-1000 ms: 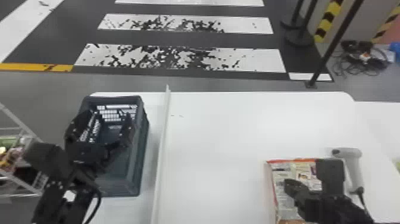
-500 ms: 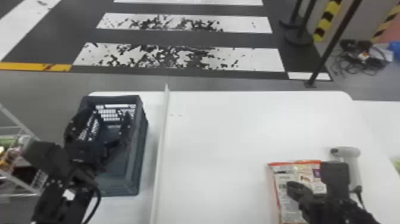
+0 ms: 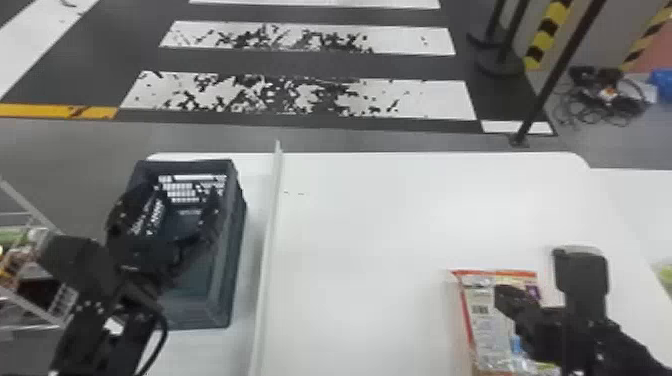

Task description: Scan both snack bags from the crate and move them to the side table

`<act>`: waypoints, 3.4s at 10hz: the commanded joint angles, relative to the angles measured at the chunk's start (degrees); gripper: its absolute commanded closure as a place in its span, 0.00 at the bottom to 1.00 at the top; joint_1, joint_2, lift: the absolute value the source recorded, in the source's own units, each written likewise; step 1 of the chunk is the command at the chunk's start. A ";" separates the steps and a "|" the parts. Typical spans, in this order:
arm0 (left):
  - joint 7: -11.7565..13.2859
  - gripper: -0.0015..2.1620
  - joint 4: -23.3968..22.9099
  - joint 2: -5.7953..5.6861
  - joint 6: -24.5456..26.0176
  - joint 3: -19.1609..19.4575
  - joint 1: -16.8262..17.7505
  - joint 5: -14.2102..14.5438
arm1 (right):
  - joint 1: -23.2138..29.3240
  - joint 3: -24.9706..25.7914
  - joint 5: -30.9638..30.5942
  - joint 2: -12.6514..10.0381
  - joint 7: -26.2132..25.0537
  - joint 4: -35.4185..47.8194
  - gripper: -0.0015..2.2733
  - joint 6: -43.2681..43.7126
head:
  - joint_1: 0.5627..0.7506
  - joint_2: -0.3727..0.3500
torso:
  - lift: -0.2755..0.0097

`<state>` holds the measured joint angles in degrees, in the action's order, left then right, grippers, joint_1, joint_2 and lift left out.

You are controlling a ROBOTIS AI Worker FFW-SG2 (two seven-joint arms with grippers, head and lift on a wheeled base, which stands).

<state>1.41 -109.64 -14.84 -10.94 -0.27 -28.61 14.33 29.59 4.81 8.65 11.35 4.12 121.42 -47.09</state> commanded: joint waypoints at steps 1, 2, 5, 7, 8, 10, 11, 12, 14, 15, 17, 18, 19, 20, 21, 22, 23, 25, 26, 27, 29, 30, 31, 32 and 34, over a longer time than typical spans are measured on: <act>0.00 0.03 0.04 -0.10 0.00 0.01 0.04 0.00 | -0.15 0.82 -1.53 0.43 -0.51 -0.39 0.99 0.20 | 0.70 0.48 | 0.86; 0.00 0.03 0.13 -0.10 0.00 0.01 0.04 0.00 | -0.15 1.26 -1.53 0.70 -0.43 -1.71 0.99 0.55 | 0.70 0.45 | 0.86; -0.09 0.03 0.22 -0.10 0.00 0.01 0.13 0.00 | -1.12 1.26 -1.62 1.22 -0.34 -5.49 0.99 1.61 | 0.70 0.42 | 0.86; -0.18 0.03 0.22 -0.27 0.00 0.10 0.13 0.09 | -1.21 0.73 -1.44 1.22 0.01 -8.04 0.99 2.84 | 0.70 0.41 | 0.86; -0.18 0.03 0.39 -0.19 0.00 0.10 0.22 0.00 | -2.17 0.38 -1.53 1.14 -0.07 -9.97 0.99 3.36 | 0.70 0.41 | 0.86; -0.18 0.03 0.57 -0.19 0.00 0.01 0.31 0.00 | -4.02 -0.06 -1.62 1.05 -0.16 -12.70 0.99 3.89 | 0.70 0.41 | 0.86; -0.18 0.03 0.57 -0.19 0.00 0.01 0.22 0.00 | -4.19 -0.15 -1.62 0.96 -0.16 -12.79 0.99 3.89 | 0.70 0.41 | 0.86; -0.18 0.03 0.57 -0.27 -0.17 0.10 0.22 0.09 | -4.46 -0.24 -1.71 0.96 -0.25 -12.96 0.99 3.89 | 0.70 0.41 | 0.86; -0.26 0.03 0.57 -0.19 -0.87 0.10 0.13 0.00 | -3.58 0.29 -1.62 0.96 -0.25 -10.94 0.99 3.71 | 0.70 0.41 | 0.86; -0.18 0.03 0.66 -0.19 -0.87 0.01 0.13 0.00 | -2.88 1.17 -1.44 0.96 -0.25 -8.65 0.99 3.71 | 0.70 0.41 | 0.86; -0.09 0.03 0.92 -0.01 -1.05 -0.17 0.22 0.00 | -0.59 2.84 -0.83 0.96 -0.95 -2.33 0.98 2.48 | 0.70 0.41 | 0.86; -0.09 0.03 0.92 -0.01 -1.05 -0.17 0.22 0.00 | 0.20 3.54 -0.74 0.87 -2.10 0.31 0.89 0.73 | 0.70 0.40 | 0.86; -0.09 0.03 0.92 -0.01 -1.23 -0.17 0.22 0.00 | 0.38 4.25 -0.74 0.87 -3.50 1.45 0.62 0.20 | 0.70 0.38 | 0.86; 0.00 0.03 0.92 -0.01 -1.58 -0.26 0.22 0.00 | 0.29 5.12 -0.74 1.22 -3.94 1.10 0.18 0.73 | 0.70 0.37 | 0.86; -0.09 0.03 1.10 -0.10 -1.58 -0.17 0.22 0.00 | 0.29 6.00 -0.65 1.75 -3.94 0.49 0.01 1.61 | 0.70 0.36 | 0.86; -0.09 0.03 1.10 -0.10 -1.58 -0.17 0.31 0.00 | 0.20 6.97 -0.83 2.19 -4.12 -0.74 0.02 3.01 | 0.70 0.34 | 0.86; -0.09 0.03 1.18 -0.10 -1.58 -0.26 0.31 0.00 | -0.77 7.59 -1.53 2.72 -4.20 -3.03 0.01 4.42 | 0.70 0.31 | 0.86; -0.09 0.03 1.18 -0.27 -1.58 -0.17 0.31 0.00 | -2.88 9.34 -0.83 3.95 -3.85 -8.22 0.01 7.41 | 0.70 0.25 | 0.86; -0.09 0.03 1.18 -0.27 -1.58 -0.17 0.31 0.00 | -4.63 10.66 -0.04 4.04 -1.57 -10.68 0.02 7.41 | 0.70 0.24 | 0.86; -0.09 0.03 1.18 -0.27 -1.58 -0.17 0.31 -0.09 | -6.83 11.80 1.28 4.21 0.72 -13.66 0.02 6.88 | 0.70 0.22 | 0.86; -0.09 0.03 1.18 -0.36 -1.58 -0.08 0.04 -0.18 | -9.73 12.24 2.34 4.91 3.27 -18.59 0.02 7.05 | 0.70 0.20 | 0.86; -0.09 0.03 1.18 -0.45 -1.40 0.01 -0.04 -0.26 | -11.23 12.24 2.25 5.27 4.23 -21.13 0.02 7.76 | 0.70 0.19 | 0.86; -0.09 0.03 1.18 -0.45 -1.40 0.10 -0.13 -0.26 | -12.90 12.24 2.25 5.79 5.73 -23.60 0.03 7.93 | 0.70 0.19 | 0.86; -0.09 0.03 1.18 -0.45 -1.40 0.10 -0.13 -0.35 | -14.13 12.16 2.07 6.85 5.81 -25.71 0.03 7.93 | 0.70 0.19 | 0.86; -0.09 0.03 1.18 -0.54 -1.23 0.10 -0.22 -0.44 | -16.24 12.24 1.90 7.64 7.48 -29.40 0.03 7.58 | 0.70 0.17 | 0.86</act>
<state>1.31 -108.46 -15.37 -12.21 -0.17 -28.82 13.90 13.96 17.03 10.73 18.70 11.55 93.13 -39.39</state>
